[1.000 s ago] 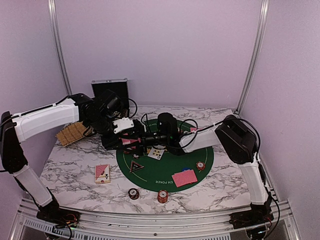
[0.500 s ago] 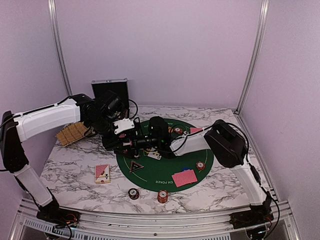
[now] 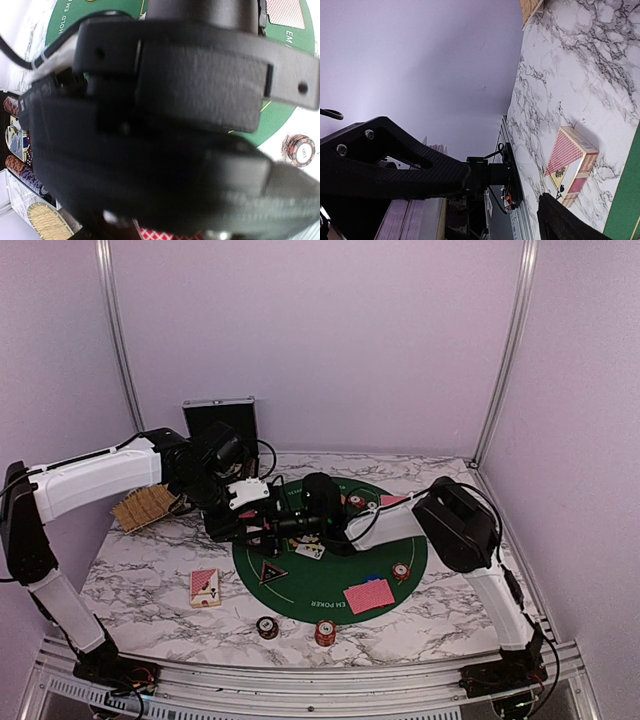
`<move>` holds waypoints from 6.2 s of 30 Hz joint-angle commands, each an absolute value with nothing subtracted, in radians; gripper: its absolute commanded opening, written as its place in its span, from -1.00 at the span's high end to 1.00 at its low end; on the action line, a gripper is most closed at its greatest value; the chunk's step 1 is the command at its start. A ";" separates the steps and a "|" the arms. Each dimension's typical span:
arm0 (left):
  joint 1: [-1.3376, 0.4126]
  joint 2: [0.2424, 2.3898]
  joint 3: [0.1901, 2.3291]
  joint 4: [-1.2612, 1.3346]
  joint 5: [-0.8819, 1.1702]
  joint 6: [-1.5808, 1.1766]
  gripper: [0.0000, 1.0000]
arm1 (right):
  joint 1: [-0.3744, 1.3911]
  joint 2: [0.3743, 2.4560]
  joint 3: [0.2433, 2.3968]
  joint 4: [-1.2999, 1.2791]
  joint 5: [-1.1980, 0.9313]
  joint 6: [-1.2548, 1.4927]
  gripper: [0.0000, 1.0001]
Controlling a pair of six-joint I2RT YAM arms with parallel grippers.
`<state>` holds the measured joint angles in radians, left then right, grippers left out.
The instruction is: Distribute texas hold em gaming equipment
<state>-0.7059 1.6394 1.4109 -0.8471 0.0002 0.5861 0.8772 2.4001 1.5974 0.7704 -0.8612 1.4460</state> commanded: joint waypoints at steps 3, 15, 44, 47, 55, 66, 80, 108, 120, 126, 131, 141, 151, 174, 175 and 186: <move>-0.704 1.629 1.443 -0.856 0.016 0.584 1.00 | 0.829 2.341 1.542 0.713 -0.818 1.390 -0.63; -0.704 1.627 1.437 -0.856 0.011 0.583 1.00 | 0.802 2.287 1.487 0.737 -0.824 1.380 -0.31; -0.704 1.634 1.419 -0.855 0.006 0.587 1.00 | 0.751 2.116 1.300 0.883 -0.831 1.460 0.96; -0.704 1.635 1.421 -0.856 0.006 0.585 1.00 | 0.740 2.091 1.284 0.849 -0.826 1.436 1.00; -0.703 1.635 1.419 -0.856 0.005 0.584 1.00 | 0.684 2.028 1.231 0.809 -0.825 1.394 1.00; -0.701 1.626 1.408 -0.856 -0.030 0.580 1.00 | 0.546 1.864 1.271 0.209 -0.709 0.898 1.00; -0.690 1.619 1.395 -0.856 -0.020 0.571 1.00 | 0.727 1.897 1.637 -0.447 0.348 0.078 1.00; -0.680 1.590 1.375 -0.856 -0.012 0.565 1.00 | 0.992 2.037 1.350 -0.009 0.586 -0.364 1.00; -0.678 1.591 1.377 -0.856 -0.012 0.569 1.00 | 1.012 2.076 1.314 0.017 0.543 -0.345 1.00; -0.676 1.589 1.377 -0.856 -0.012 0.569 1.00 | 1.019 2.082 1.306 0.003 0.495 -0.320 0.87; -0.675 1.591 1.379 -0.856 -0.019 0.565 1.00 | 1.020 2.080 1.298 0.003 0.452 -0.285 0.42; -0.672 1.585 1.377 -0.856 -0.015 0.565 1.00 | 1.015 2.047 1.276 -0.043 0.365 -0.252 -0.45; -0.672 1.584 1.382 -0.856 -0.008 0.565 1.00 | 0.869 1.850 1.173 0.020 0.048 0.042 -0.68; -0.672 1.602 1.423 -0.856 -0.005 0.559 1.00 | 0.771 1.989 1.154 0.701 -0.757 1.026 -0.84; -0.672 1.604 1.425 -0.856 -0.005 0.560 1.00 | 0.773 2.003 1.162 0.715 -0.765 1.045 -0.84; -0.672 1.620 1.436 -0.854 0.024 0.560 1.00 | 0.816 2.169 1.281 0.875 -0.811 1.285 -0.83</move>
